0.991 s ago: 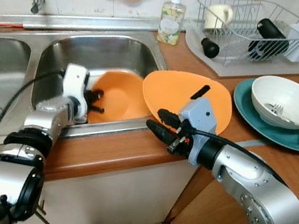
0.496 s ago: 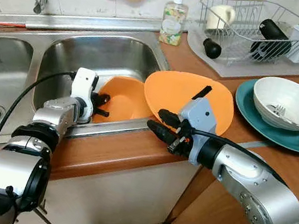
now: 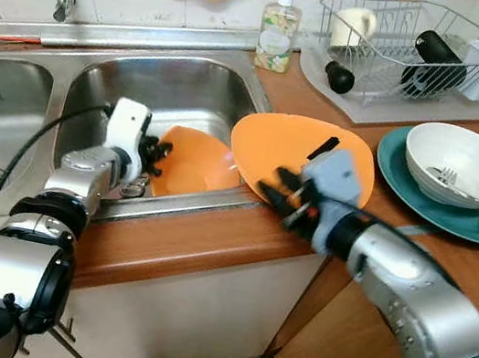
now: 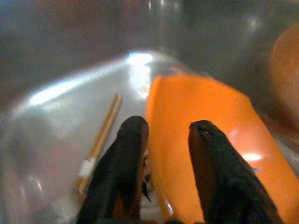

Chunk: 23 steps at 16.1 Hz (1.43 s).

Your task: Kitchen organization

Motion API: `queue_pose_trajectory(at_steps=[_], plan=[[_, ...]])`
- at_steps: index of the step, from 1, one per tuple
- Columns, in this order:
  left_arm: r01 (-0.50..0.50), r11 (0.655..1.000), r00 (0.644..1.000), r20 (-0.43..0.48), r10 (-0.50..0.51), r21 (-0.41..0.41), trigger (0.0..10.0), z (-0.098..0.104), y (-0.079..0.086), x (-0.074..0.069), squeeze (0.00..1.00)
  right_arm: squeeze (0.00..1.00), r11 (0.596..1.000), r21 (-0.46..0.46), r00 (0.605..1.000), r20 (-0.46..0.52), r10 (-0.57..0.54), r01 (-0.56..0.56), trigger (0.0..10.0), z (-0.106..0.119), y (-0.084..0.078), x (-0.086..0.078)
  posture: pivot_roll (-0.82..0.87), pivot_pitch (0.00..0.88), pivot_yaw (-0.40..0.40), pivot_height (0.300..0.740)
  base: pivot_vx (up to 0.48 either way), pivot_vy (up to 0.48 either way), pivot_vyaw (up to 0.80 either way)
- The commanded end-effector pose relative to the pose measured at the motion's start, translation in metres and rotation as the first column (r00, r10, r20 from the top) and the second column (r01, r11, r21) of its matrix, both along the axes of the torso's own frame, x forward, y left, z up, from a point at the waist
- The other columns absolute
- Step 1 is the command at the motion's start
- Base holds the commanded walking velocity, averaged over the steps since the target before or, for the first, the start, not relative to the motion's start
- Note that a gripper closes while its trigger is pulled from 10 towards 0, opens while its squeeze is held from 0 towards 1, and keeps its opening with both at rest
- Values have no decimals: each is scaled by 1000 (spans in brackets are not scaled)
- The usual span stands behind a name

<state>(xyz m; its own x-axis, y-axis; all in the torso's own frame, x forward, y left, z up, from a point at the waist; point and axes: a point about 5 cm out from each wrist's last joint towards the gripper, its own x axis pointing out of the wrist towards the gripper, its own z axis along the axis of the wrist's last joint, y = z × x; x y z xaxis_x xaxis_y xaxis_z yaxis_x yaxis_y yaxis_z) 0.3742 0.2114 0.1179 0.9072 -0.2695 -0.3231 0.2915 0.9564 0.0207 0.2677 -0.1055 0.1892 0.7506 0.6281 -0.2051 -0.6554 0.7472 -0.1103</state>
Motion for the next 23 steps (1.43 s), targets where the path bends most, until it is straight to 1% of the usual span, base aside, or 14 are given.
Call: queue_pose_trajectory(at_steps=[1, 5, 6, 8, 11, 13, 15, 16, 17, 18, 19, 20, 21, 23], plan=[[16, 999, 997, 70, -19, 32, 10000, 9, 6, 0, 1000, 0, 993, 9, 993, -5, -116, 116, 10000, 1, -13, 7, -123, 0, 75, 740, 0, 0, 0], [15, 1000, 983, 185, -20, 26, 10000, 19, 11, -2, 1000, 0, 960, 37, 961, -12, -277, 277, 10000, 6, -35, 12, -126, 0, 70, 740, 0, 0, 0], [23, 1000, 972, 233, -25, 10, 10000, 25, 9, -4, 1000, 176, 945, 46, 946, -25, -322, 323, 10000, 7, -42, 11, -126, 0, 70, 740, 0, 0, 0], [41, 999, 953, 301, -32, -23, 10000, 33, 3, -8, 1000, 1000, 917, 63, 918, -77, -389, 394, 10000, 4, -52, 8, -124, 0, 66, 740, 0, 0, 0], [87, 985, 956, 292, -39, -151, 10000, 37, -12, -15, 1000, 1000, 898, 84, 899, -131, -419, 431, 10000, 0, -57, 3, -123, 0, 66, 740, 0, 0, 0], [158, 933, 961, 266, -70, -323, 10000, 42, -35, -28, 1000, 1000, 876, 80, 871, -183, -456, 475, 10000, -4, -62, -2, -126, 0, 70, 740, 0, 0, 0], [170, 899, 975, 202, -94, -403, 10000, 41, -48, -34, 1000, 1000, 853, 57, 842, -206, -499, 519, 10000, -7, -68, -4, -126, 0, 71, 740, 0, 0, 0], [164, 899, 980, 175, -100, -405, 10000, 38, -51, -36, 1000, 1000, 847, 53, 834, -216, -508, 529, 10000, -7, -69, -4, -126, 0, 71, 740, 0, 0, 0], [153, 897, 984, 146, -100, -416, 10000, 34, -54, -38, 490, 1000, 843, 48, 828, -224, -514, 536, 10000, -8, -70, -5, -127, 0, 70, 740, 0, 0, 0], [135, 875, 989, 111, -94, -465, 10000, 32, -57, -40, 0, 1000, 839, 34, 821, -230, -523, 544, 10000, -8, -71, -7, -128, 0, 70, 740, 0, 0, 0], [120, 856, 993, 79, -93, -503, 10000, 31, -61, -42, 0, 820, 829, 12, 809, -226, -543, 560, 10000, -9, -73, -8, -129, 0, 69, 740, 0, 0, 0], [97, 863, 995, 51, -83, -496, 10000, 28, -63, -41, 0, 0, 821, -1, 799, -229, -555, 570, 10000, -10, -75, -8, -129, 0, 69, 740, 0, 0, 0], [82, 846, 997, 32, -77, -527, 10000, 26, -65, -40, 0, 0, 819, -3, 795, -237, -558, 574, 10000, -11, -75, -8, -127, 0, 67, 740, 0, 0, 0], [83, 749, 994, 7, -105, -657, 10000, 28, -77, -36, 0, 0, 830, 5, 794, -295, -532, 558, 10000, -18, -73, -8, -126, 0, 64, 740, 0, 0, 0]])
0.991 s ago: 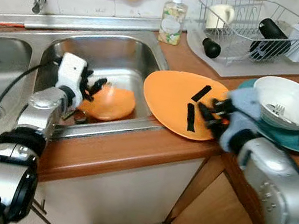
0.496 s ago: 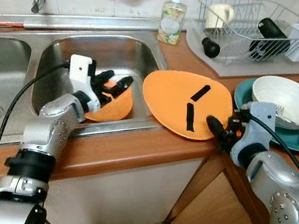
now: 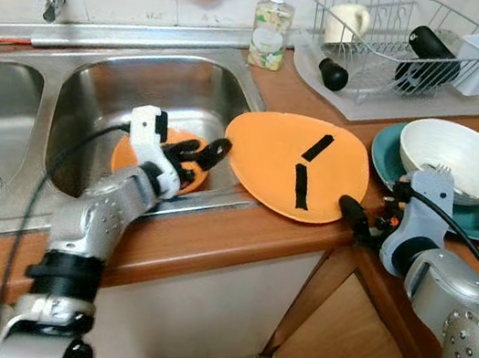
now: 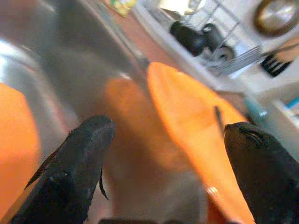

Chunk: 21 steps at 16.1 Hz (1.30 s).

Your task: Kitchen organization

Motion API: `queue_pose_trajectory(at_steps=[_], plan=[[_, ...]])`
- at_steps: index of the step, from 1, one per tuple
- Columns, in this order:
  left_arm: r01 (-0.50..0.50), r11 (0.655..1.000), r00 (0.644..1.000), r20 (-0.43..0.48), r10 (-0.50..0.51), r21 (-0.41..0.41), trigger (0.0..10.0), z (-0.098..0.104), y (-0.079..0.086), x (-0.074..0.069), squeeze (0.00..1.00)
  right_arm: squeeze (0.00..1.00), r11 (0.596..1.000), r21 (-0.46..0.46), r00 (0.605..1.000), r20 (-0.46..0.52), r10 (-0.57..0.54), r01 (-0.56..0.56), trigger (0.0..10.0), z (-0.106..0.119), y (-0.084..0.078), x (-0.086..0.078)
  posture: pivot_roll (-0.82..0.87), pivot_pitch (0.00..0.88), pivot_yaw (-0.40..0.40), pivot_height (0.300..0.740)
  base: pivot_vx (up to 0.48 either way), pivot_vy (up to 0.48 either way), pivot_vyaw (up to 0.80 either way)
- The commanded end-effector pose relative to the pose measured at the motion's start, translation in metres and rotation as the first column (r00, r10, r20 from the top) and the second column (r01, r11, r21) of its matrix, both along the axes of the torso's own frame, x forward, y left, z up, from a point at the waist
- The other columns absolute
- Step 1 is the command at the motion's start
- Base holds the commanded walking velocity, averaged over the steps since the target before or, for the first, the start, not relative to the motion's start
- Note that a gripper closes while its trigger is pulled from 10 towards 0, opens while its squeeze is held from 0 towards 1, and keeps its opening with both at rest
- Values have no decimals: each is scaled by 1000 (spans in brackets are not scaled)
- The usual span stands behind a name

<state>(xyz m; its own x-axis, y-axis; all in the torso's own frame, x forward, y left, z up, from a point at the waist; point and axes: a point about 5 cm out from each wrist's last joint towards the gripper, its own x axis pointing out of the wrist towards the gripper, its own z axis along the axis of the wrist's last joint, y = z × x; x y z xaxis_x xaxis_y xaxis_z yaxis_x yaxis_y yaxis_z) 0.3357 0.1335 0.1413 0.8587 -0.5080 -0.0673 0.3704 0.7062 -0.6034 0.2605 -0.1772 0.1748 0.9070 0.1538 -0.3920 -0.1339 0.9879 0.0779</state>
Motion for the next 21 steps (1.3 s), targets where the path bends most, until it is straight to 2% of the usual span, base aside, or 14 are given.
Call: queue_pose_trajectory(at_steps=[1, 6, 10, 11, 12, 13, 14, 15, 16, 18, 21], plan=[[11, 999, 1000, -16, -12, -35, 10000, 4, -3, 4, 0, 0, 1000, 26, 999, -33, 12, -11, 10000, -6, 2, 0, -123, 0, 66, 740, 0, 0, 0], [9, 1000, 989, -148, -11, -15, 10000, -9, -8, 14, 0, 0, 993, 94, 997, -34, 73, -70, 10000, -11, 15, 8, -107, 0, 69, 740, 0, 0, 0], [22, 1000, 989, -148, -22, 2, 10000, -6, -10, 23, 0, 0, 981, 123, 989, 5, 147, -147, 10000, -6, 28, 14, -98, 0, 76, 740, 0, 0, 0], [43, 998, 989, -138, -50, -53, 10000, -2, -12, 24, 0, 0, 977, 127, 986, 20, 168, -169, 10000, -5, 31, 15, -96, 0, 76, 740, 0, 0, 0], [59, 992, 989, -125, -74, -114, 6706, 1, -13, 23, 0, 0, 975, 132, 984, 31, 176, -178, 10000, -3, 33, 16, -95, 0, 75, 740, 0, 0, 0], [63, 989, 989, -123, -79, -131, 6706, 2, -14, 23, 0, 0, 974, 134, 983, 34, 178, -181, 10000, -3, 33, 17, -95, 0, 75, 740, 0, 0, 0], [86, 980, 989, -104, -105, -179, 1059, 5, -15, 21, 0, 0, 973, 134, 982, 44, 185, -190, 10000, -2, 34, 18, -93, 0, 73, 740, 0, 0, 0], [85, 979, 989, -101, -105, -185, 1059, 5, -15, 21, 0, 0, 972, 134, 981, 45, 186, -191, 10000, -2, 35, 18, -93, 0, 73, 740, 0, 0, 0], [68, 975, 991, -102, -91, -211, 0, 5, -14, 22, 0, 0, 972, 132, 980, 48, 191, -196, 10000, -2, 35, 18, -90, 0, 71, 740, 0, 0, 0], [55, 959, 993, -89, -83, -278, 0, 8, -10, 22, 0, 0, 971, 126, 979, 55, 199, -204, 10000, -2, 36, 20, -88, 0, 70, 740, 0, 0, 0], [71, 950, 992, -75, -98, -303, 0, 11, -9, 21, 0, 0, 971, 123, 978, 60, 200, -206, 10000, -2, 36, 20, -87, 0, 70, 740, 0, 0, 0]])
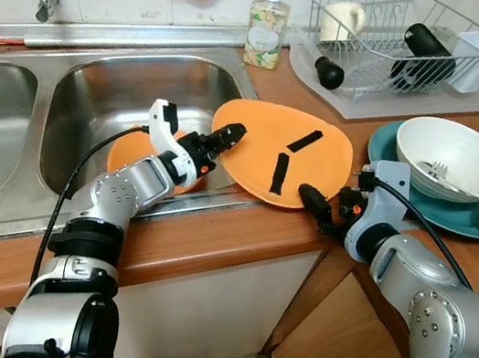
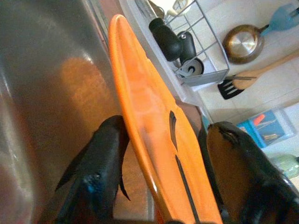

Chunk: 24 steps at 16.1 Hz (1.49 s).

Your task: Kitchen organization

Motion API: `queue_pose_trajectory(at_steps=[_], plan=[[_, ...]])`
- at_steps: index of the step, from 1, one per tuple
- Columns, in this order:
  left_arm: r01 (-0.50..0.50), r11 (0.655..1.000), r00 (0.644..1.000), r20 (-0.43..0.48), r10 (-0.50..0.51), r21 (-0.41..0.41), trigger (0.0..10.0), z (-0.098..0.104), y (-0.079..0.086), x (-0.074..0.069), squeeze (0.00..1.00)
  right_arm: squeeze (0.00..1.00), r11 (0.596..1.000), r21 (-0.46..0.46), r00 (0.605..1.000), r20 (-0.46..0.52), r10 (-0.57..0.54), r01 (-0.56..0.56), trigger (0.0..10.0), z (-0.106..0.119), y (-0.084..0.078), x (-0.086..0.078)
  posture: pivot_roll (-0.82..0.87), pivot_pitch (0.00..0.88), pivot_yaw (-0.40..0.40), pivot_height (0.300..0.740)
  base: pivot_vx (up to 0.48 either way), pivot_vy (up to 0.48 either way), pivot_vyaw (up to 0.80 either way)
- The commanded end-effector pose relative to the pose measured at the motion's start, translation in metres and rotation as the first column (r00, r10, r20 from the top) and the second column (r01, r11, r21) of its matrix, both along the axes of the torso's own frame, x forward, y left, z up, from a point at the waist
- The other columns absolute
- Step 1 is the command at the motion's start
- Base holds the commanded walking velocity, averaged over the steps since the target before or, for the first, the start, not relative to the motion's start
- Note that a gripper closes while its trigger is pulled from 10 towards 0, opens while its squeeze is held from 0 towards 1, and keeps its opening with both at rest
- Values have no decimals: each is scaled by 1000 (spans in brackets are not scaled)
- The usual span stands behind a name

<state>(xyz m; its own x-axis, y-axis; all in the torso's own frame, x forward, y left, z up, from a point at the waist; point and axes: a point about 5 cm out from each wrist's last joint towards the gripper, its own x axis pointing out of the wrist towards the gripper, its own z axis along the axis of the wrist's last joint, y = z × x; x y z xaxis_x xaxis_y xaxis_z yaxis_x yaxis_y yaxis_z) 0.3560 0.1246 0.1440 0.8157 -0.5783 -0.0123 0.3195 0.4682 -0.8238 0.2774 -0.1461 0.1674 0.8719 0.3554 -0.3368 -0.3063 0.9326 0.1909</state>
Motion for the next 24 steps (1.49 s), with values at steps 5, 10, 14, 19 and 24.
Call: queue_pose_trajectory(at_steps=[5, 10, 14, 19, 24], plan=[[19, 998, 998, 56, -16, -61, 0, 14, 1, 0, 0, 0, 1000, -5, 999, 33, 30, -29, 10000, 6, 5, 5, -85, 0, 74, 740, 0, 0, 0], [29, 999, 999, 41, -28, -31, 0, 13, 1, -3, 0, 0, 999, -18, 998, 51, 45, -44, 10000, 7, 7, 6, -81, 0, 70, 740, 0, 0, 0], [-13, 999, 1000, 9, 13, 29, 0, 6, 8, -2, 0, 0, 997, -37, 995, 70, 76, -74, 10000, 10, 10, 5, -80, 0, 68, 740, 0, 0, 0], [-63, 992, 998, 23, 60, 109, 0, 5, 24, -2, 0, 0, 991, -53, 986, 100, 130, -125, 10000, 14, 14, 2, -84, 0, 74, 740, 0, 0, 0], [-166, 980, 984, 89, 157, 111, 0, 19, 62, -7, 0, 0, 962, 11, 926, 274, 259, -273, 10000, 51, 31, -4, -78, 0, 59, 740, 0, 0, 0]])
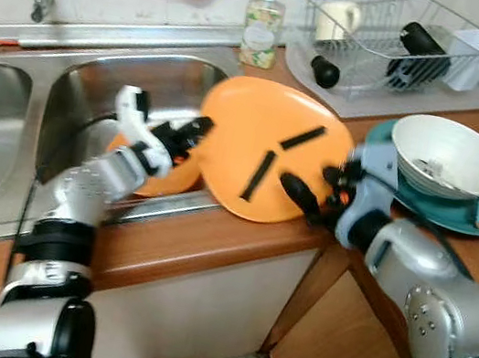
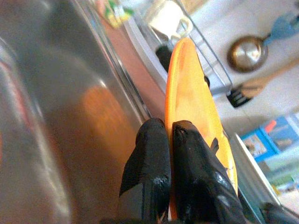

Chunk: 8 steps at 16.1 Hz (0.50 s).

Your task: Kitchen organization

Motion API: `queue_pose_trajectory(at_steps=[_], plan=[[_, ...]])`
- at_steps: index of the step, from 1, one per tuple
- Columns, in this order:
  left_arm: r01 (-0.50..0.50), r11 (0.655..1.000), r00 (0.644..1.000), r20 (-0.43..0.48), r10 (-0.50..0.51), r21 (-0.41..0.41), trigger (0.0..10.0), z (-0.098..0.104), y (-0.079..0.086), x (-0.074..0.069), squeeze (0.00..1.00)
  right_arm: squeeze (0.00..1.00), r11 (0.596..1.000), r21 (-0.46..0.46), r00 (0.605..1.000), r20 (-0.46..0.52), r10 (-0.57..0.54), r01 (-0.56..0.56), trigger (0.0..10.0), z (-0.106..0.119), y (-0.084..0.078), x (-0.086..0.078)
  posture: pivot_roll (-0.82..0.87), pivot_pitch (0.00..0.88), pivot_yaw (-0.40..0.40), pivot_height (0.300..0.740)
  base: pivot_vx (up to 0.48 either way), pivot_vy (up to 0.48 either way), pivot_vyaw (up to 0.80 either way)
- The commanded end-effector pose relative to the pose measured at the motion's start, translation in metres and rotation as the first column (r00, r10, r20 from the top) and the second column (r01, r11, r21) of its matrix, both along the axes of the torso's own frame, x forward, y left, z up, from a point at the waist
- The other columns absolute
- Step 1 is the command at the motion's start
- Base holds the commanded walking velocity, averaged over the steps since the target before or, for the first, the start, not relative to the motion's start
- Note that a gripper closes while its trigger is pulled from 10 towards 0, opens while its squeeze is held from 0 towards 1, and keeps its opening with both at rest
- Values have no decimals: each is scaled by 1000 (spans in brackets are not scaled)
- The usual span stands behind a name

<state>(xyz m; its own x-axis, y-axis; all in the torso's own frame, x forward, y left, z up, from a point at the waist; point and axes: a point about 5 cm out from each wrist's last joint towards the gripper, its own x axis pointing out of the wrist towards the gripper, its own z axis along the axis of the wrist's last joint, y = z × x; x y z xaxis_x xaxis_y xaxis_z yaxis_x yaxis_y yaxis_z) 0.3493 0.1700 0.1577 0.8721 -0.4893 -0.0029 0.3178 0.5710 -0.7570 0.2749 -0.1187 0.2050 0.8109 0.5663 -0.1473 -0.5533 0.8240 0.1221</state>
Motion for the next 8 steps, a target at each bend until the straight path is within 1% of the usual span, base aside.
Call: queue_pose_trajectory(at_steps=[1, 2, 4, 6, 7, 8], plan=[[-79, 997, 997, 27, 78, 21, 0, 9, 22, -2, 0, 0, 997, 43, 993, 93, 67, -71, 10000, 20, 7, -4, -76, 0, 57, 740, 0, 0, 0], [-86, 996, 996, 32, 85, 18, 0, 11, 24, -2, 0, 0, 995, 43, 991, 104, 80, -84, 10000, 22, 8, -4, -76, 0, 56, 740, 0, 0, 0], [-144, 990, 987, 69, 144, -2, 0, 23, 39, -7, 0, 0, 990, 27, 982, 135, 135, -140, 10000, 27, 12, -9, -75, 0, 53, 740, 0, 0, 0], [-220, 975, 972, 86, 217, 26, 0, 30, 50, -11, 0, 0, 990, 0, 982, 128, 140, -141, 10000, 25, 11, -9, -76, 0, 52, 740, 0, 0, 0], [-333, 942, 941, 77, 329, 44, 0, 33, 68, -15, 0, 0, 991, -28, 984, 112, 136, -133, 10000, 20, 10, -10, -76, 0, 51, 740, 0, 0, 0], [-375, 926, 926, 70, 372, 47, 0, 33, 75, -16, 0, 0, 991, -36, 985, 105, 134, -131, 10000, 18, 10, -10, -74, 0, 48, 740, 0, 0, 0]])
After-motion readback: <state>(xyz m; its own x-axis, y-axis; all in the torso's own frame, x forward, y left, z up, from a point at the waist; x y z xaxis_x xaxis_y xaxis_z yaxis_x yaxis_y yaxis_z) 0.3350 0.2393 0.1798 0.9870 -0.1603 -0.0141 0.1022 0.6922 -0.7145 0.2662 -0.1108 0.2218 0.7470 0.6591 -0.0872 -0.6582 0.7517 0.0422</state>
